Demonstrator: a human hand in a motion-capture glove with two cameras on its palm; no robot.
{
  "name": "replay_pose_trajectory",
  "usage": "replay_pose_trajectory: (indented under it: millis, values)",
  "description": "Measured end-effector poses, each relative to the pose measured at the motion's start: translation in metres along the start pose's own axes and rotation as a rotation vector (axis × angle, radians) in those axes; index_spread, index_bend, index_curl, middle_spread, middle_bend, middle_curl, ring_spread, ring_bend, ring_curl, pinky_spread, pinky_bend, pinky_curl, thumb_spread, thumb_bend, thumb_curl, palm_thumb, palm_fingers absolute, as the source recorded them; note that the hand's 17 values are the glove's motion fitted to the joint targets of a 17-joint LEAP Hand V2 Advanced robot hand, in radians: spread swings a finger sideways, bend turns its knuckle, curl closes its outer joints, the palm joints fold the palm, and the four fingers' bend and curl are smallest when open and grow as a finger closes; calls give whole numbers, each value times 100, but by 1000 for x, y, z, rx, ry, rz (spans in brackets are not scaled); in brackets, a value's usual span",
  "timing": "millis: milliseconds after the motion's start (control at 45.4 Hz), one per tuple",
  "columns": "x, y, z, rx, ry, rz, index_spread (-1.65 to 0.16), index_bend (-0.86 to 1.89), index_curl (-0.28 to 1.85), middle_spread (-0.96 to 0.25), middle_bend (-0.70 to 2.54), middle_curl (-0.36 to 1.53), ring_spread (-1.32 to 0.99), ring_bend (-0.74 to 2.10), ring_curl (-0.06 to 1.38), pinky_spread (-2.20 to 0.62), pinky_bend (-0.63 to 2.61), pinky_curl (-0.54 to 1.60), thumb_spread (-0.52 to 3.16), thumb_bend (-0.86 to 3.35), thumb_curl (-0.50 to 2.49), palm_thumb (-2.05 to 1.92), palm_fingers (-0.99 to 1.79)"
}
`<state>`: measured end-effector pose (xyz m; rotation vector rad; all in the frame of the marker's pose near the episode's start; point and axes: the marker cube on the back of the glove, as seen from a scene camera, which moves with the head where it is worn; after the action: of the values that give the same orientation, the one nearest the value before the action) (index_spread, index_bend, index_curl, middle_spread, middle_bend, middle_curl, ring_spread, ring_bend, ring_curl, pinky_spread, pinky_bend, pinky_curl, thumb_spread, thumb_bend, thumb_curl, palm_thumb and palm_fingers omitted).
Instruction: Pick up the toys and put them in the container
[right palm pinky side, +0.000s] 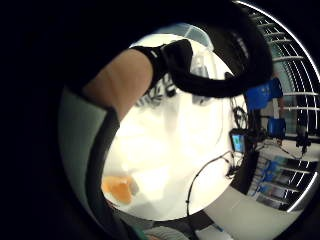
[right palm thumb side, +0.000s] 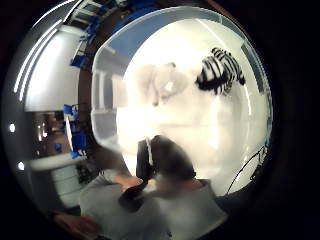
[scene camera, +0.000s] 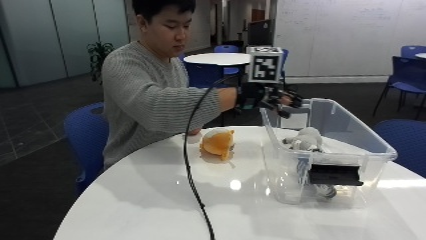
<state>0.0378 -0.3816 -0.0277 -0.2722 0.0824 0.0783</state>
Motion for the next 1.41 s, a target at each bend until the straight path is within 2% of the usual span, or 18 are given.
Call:
replay_pose_trajectory:
  millis: [66,176,309,617,794,1080,1279,1367,1411]
  values:
    - [-12,54,7,4,-36,-30,-35,12,35,-15,15,43,-9,26,44,7,119,36,121,-3,44,-2,-16]
    - [-45,134,41,-25,19,-162,-35,15,34,-14,16,41,-7,23,43,8,114,34,124,-2,41,-1,-12]
    - [-59,172,73,-30,53,-142,-36,16,34,-13,16,39,-5,21,42,8,110,33,125,-2,39,-1,-9]
    - [-59,171,141,-81,85,-76,-36,16,33,-12,16,35,-3,20,41,8,108,32,129,-1,36,2,-7]
    - [-64,171,191,-126,100,-102,-36,13,31,-12,15,33,-4,24,42,8,110,33,129,0,36,6,-6]
    - [-69,167,208,-99,205,-105,-38,17,29,-13,15,29,-10,49,47,3,125,36,130,1,38,17,5]
    - [-66,159,203,-5,188,-113,-40,20,32,-17,27,33,-21,62,48,-5,114,32,134,4,41,26,35]
    - [-60,152,196,79,108,-102,-40,7,28,-19,42,38,-30,81,51,-19,116,31,135,8,46,36,69]
    - [-59,149,191,105,73,-96,-40,12,28,-21,42,39,-33,84,52,-26,121,33,129,11,50,43,78]
